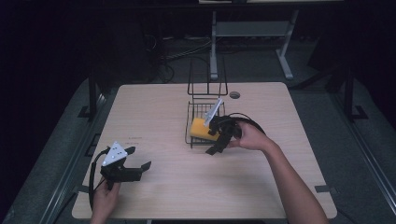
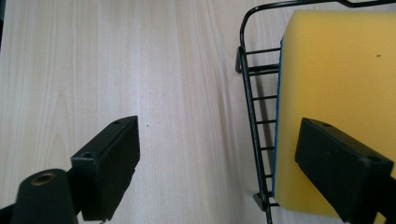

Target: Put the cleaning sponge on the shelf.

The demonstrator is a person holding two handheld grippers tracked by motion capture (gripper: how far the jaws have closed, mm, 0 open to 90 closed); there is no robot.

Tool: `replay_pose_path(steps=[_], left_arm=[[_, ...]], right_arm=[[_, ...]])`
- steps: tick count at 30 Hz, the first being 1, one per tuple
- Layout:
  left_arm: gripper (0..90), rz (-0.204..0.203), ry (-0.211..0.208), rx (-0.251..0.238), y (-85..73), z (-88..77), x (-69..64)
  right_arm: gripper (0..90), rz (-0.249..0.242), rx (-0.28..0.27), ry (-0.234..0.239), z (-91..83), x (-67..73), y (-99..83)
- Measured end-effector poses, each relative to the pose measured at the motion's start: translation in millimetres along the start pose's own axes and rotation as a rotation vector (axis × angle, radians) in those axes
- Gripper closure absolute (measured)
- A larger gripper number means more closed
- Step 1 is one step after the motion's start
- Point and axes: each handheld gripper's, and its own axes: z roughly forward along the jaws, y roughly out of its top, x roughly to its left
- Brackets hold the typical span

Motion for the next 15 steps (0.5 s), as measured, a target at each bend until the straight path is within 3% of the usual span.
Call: replay_pose_path(steps=[15], left_arm=[[15.3, 0.003, -0.004, 0.004, -0.3, 0.7, -0.2]], right_arm=[[13.5, -0.021, -0.011, -0.031, -6.1, 22.1, -13.5]])
